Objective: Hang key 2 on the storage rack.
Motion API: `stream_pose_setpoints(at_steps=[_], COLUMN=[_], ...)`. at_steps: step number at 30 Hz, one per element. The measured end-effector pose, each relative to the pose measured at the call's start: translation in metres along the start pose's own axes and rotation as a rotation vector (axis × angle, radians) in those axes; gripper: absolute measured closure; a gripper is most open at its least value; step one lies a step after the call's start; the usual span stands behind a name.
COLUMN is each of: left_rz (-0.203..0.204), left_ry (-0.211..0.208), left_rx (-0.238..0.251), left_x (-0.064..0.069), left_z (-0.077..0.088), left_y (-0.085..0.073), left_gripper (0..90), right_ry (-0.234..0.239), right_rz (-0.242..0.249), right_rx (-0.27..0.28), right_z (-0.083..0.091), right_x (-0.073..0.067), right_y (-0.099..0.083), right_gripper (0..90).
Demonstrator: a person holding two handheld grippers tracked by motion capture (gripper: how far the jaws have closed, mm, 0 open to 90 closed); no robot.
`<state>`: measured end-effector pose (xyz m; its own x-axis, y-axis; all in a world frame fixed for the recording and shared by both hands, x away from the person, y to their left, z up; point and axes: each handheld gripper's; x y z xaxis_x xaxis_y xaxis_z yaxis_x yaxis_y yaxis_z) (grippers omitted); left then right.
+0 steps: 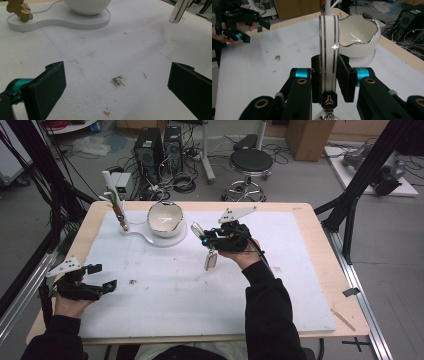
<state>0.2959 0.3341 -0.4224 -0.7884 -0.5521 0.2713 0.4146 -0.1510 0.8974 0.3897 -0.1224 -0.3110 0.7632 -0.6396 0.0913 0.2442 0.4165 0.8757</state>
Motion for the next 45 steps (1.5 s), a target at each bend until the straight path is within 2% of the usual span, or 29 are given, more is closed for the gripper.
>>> stream_pose_setpoints(at_steps=[6, 8, 18, 22, 26, 34, 45], left_rz=[0.0, -0.005, -0.042, -0.046, -0.065, -0.093, -0.115], left_ry=[-0.001, -0.004, -0.03, -0.052, -0.072, -0.141, -0.233], left_rx=[-0.007, -0.003, 0.006, 0.022, 0.012, -0.001, 0.024], left_x=[0.001, 0.002, 0.008, 0.008, 0.01, 0.014, 0.015], left_z=[-0.001, -0.001, -0.004, -0.009, -0.018, -0.036, -0.055], left_y=[0.003, 0.006, 0.028, 0.039, 0.052, 0.079, 0.117], left_gripper=[2.2, 2.2, 2.2, 2.2, 2.2, 2.3, 2.3], right_ry=[0.029, 0.04, 0.067, 0.075, 0.086, 0.104, 0.121], right_rz=[0.01, 0.029, 0.046, 0.054, 0.055, 0.064, 0.073], right_rx=[0.001, -0.006, 0.003, 0.009, 0.011, 0.01, 0.017], right_z=[-0.014, -0.021, -0.029, -0.031, -0.037, -0.047, -0.053], right_x=[-0.009, -0.016, -0.022, -0.026, -0.03, -0.037, -0.045], right_y=[0.006, 0.01, 0.019, 0.023, 0.026, 0.03, 0.035], right_gripper=[74.8, 74.8, 74.9, 74.9, 74.9, 74.9, 74.9])
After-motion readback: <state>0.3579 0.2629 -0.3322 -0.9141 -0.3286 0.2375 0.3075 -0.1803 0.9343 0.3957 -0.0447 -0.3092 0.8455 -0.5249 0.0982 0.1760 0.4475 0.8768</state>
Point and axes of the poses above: each handheld gripper's, and its own axes: z roughly backward along the jaws, y roughly out of its top, x roughly to its right, and after that the axes turned 14 degrees about -y, right-handed
